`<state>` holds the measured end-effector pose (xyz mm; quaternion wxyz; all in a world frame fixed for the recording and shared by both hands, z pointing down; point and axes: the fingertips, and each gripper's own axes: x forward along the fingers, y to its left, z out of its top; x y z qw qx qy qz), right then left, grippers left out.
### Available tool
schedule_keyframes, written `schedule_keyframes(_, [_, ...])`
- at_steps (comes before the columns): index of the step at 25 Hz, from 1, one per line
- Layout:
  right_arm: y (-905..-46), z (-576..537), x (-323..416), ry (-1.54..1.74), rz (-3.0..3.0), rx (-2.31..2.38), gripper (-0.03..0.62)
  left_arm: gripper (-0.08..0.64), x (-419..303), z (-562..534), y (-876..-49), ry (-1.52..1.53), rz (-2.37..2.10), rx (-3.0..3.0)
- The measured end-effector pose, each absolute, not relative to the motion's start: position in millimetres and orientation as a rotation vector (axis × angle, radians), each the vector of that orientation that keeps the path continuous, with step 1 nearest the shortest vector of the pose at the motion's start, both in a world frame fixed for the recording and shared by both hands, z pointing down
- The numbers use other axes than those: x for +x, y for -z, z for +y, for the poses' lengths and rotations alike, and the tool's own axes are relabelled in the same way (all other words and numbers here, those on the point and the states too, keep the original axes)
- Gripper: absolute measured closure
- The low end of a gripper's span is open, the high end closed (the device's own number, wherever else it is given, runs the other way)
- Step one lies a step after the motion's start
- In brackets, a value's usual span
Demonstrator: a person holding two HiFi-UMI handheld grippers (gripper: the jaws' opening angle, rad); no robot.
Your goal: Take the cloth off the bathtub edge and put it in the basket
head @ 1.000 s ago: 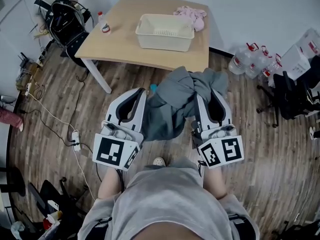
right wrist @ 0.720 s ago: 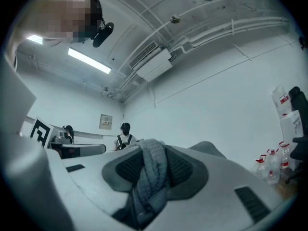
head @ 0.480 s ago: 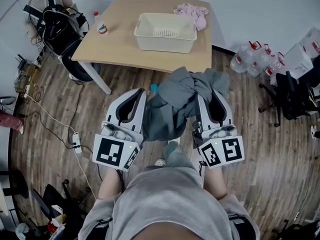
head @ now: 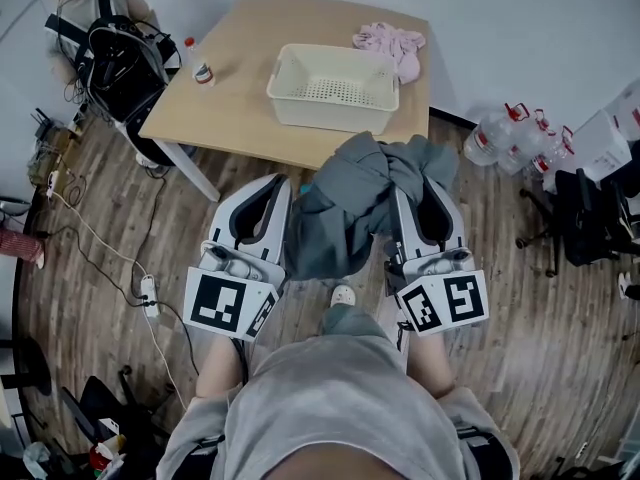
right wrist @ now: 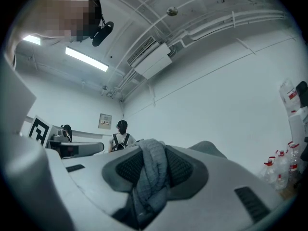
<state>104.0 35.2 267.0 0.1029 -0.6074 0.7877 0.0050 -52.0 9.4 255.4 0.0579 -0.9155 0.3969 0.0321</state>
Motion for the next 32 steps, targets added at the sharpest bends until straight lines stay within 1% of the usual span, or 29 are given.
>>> schedule_keyframes(9, [-257.5,-33.6,134.8,-0.036,2.363,-1.754,0.462,0.546,-19.9,-53.2,-247.4,-0.091,1.244,-2.741])
schedule_keyframes(22, [-256.7,-96.0,178.2,-0.037,2.407,-1.676,0.462,0.545,29.0,-109.0,-248.4,-0.104,1.292,-2.717])
schedule_keyframes(32, [-262.3,-120.4,181.2,-0.009,2.383,-1.691,0.462,0.546,29.4,-134.4,-251.9,-0.087,1.283,-2.73])
